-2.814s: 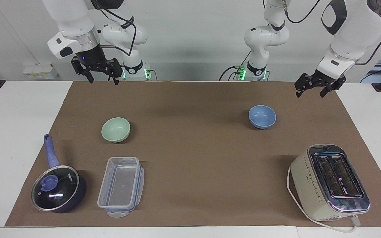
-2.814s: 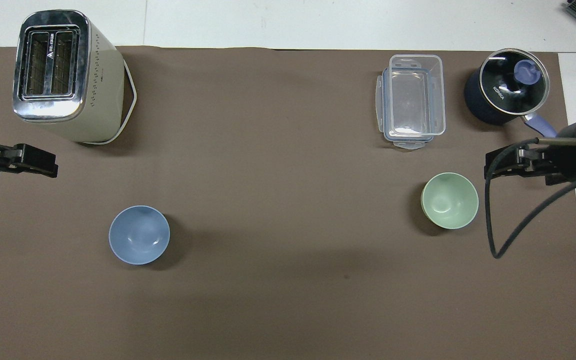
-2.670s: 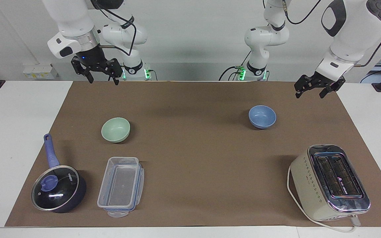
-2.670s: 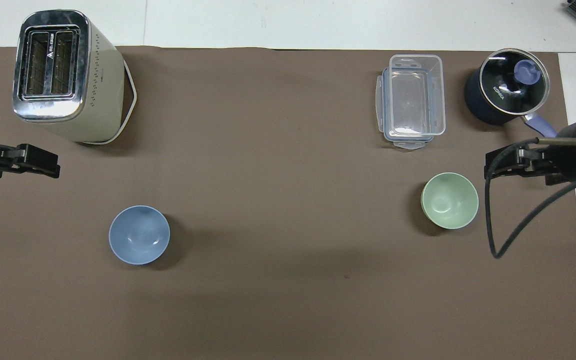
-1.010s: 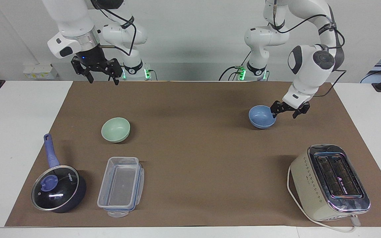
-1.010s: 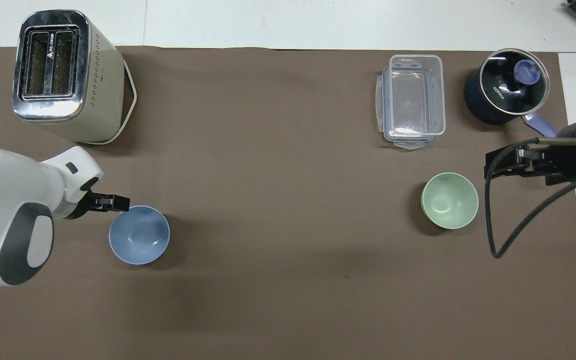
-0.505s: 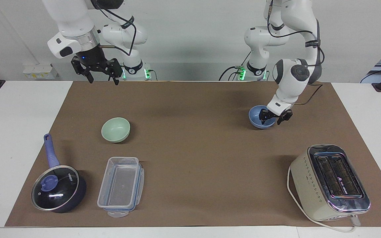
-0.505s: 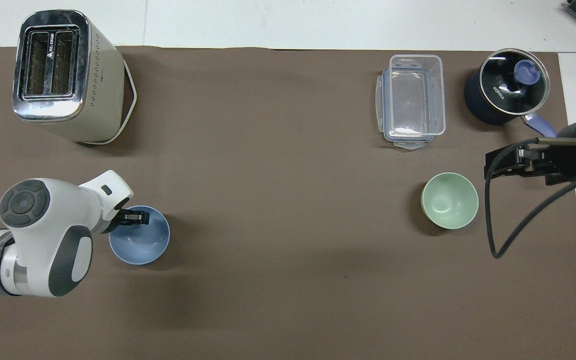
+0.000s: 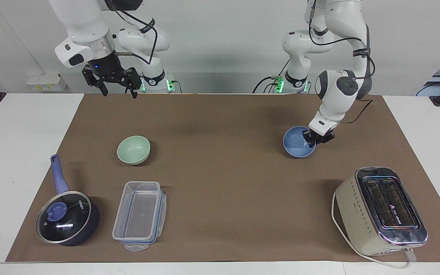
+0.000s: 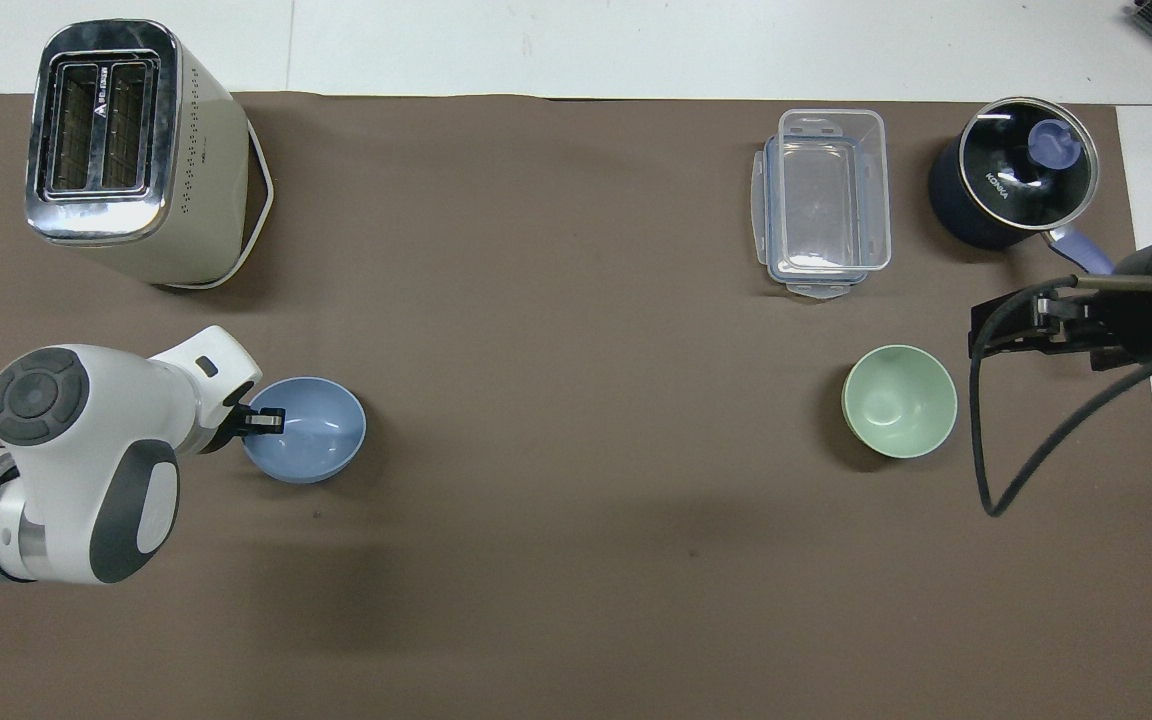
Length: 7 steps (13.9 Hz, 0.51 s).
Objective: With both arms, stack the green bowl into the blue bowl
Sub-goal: 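Slide the blue bowl toward the table center with the left gripper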
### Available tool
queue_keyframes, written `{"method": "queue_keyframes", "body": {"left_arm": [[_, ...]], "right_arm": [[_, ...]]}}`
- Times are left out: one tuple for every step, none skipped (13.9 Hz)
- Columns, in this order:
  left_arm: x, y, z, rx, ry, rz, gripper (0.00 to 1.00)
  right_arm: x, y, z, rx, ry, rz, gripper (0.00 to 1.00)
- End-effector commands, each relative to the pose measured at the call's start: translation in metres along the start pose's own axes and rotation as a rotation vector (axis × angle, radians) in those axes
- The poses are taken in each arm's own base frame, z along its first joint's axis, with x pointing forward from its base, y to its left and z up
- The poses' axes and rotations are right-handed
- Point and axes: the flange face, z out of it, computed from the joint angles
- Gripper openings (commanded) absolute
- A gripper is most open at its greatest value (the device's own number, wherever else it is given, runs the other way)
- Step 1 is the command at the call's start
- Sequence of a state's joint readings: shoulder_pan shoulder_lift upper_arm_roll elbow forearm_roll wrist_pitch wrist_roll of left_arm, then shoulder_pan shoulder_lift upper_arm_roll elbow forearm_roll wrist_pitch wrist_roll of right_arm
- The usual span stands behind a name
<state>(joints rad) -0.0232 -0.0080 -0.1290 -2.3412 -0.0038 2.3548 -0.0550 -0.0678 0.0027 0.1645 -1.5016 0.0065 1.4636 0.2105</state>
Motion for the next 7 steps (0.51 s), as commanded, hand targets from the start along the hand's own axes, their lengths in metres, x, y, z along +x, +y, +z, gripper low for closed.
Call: {"method": "queue_keyframes", "body": {"left_arm": [[0.009, 0.003, -0.028, 0.008, -0.024, -0.011, 0.00], [0.010, 0.005, -0.034, 0.009, -0.024, -0.022, 0.00], [0.011, 0.011, -0.039, 0.009, -0.016, -0.034, 0.00], [0.010, 0.026, -0.044, 0.008, -0.004, -0.029, 0.00], [0.009, 0.039, -0.045, 0.003, 0.003, -0.035, 0.00], [0.006, 0.059, -0.046, -0.009, 0.007, -0.038, 0.00], [0.001, 0.079, -0.046, -0.011, 0.010, -0.027, 0.00]], "right_arm": [[0.002, 0.002, 0.001, 0.010, 0.002, -0.015, 1.00], [0.002, 0.003, 0.000, 0.011, 0.004, -0.013, 1.00], [0.002, 0.003, 0.000, 0.011, 0.004, -0.013, 1.00], [0.002, 0.002, 0.000, 0.011, 0.004, -0.015, 1.00], [0.002, 0.002, 0.000, 0.011, 0.004, -0.015, 1.00], [0.002, 0.002, 0.000, 0.011, 0.004, -0.015, 1.00], [0.002, 0.003, 0.000, 0.011, 0.004, -0.013, 1.00]]}}
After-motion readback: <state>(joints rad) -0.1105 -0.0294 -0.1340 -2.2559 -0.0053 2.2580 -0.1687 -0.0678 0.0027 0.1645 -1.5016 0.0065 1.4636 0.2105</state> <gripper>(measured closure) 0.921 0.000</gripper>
